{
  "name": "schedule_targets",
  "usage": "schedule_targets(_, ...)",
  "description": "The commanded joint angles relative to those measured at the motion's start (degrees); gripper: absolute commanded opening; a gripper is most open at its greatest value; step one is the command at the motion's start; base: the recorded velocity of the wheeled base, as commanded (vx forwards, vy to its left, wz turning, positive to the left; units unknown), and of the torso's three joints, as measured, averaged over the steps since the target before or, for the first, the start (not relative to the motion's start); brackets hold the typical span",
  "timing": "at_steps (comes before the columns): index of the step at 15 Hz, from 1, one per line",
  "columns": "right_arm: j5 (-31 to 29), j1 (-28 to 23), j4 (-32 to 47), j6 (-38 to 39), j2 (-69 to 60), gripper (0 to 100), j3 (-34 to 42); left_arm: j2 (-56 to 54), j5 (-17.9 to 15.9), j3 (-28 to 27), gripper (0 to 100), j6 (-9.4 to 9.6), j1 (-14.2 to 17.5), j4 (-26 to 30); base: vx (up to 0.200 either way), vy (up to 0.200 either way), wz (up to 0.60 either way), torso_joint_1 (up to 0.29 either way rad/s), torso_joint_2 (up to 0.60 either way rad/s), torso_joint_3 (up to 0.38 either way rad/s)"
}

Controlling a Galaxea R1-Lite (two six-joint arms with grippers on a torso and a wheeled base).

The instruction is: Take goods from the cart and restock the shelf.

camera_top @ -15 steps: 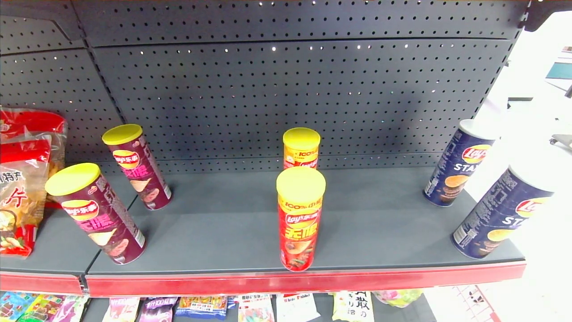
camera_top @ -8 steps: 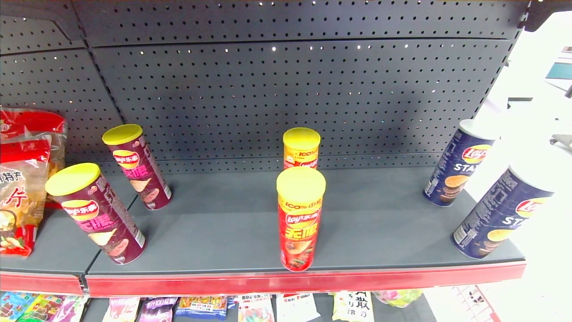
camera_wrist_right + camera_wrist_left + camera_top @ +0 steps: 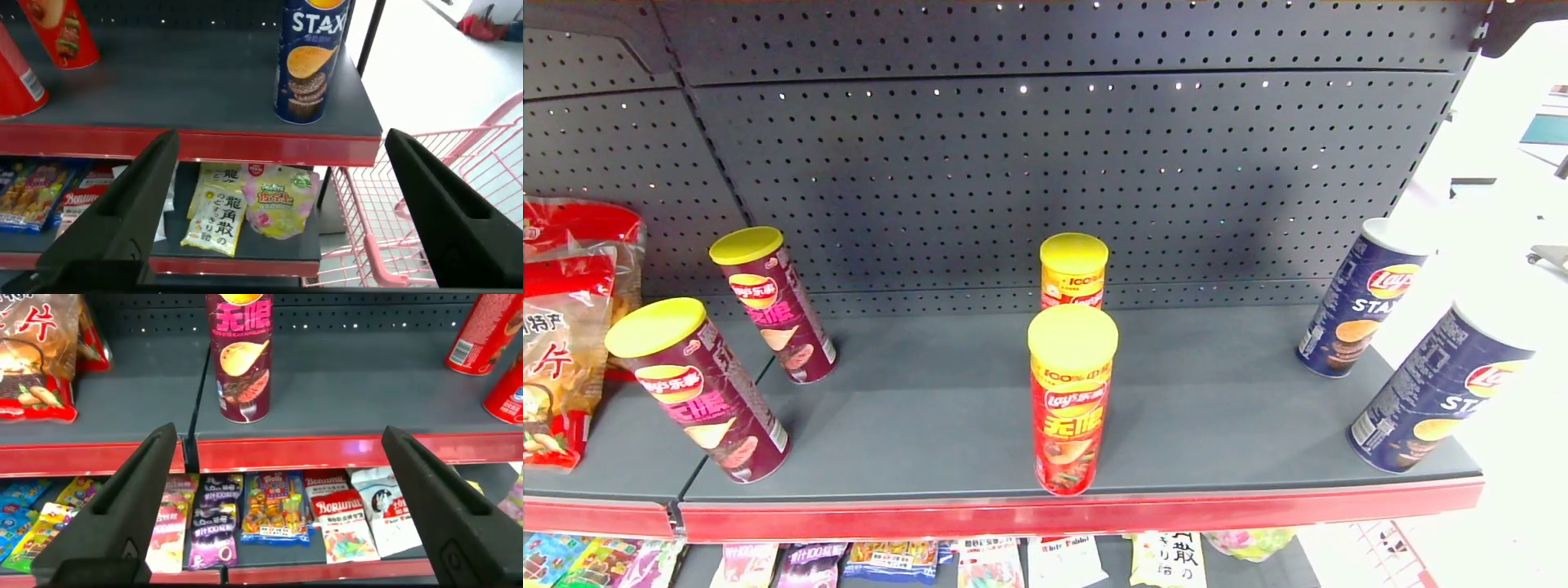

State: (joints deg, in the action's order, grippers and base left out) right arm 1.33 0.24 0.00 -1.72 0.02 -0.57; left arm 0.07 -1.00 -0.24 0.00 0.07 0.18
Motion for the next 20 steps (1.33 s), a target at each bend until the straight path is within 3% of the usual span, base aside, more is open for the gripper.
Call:
schedule_targets(1,-0.54,0.02,-0.09,1.46,-0.02,100,0.57,-0.07,0.03,-0.02,100,0.0,0.01,-0.01,0.0,0.0,0.0,0.0,0.0,0.0)
schedule_targets(20,-0.98,0.02,-0.09,1.98,-0.02,100,0.57,-0.07,0.03,-0.02,100,-0.26,-0.07,-0.01,0.0,0.0,0.0,0.0,0.0,0.0)
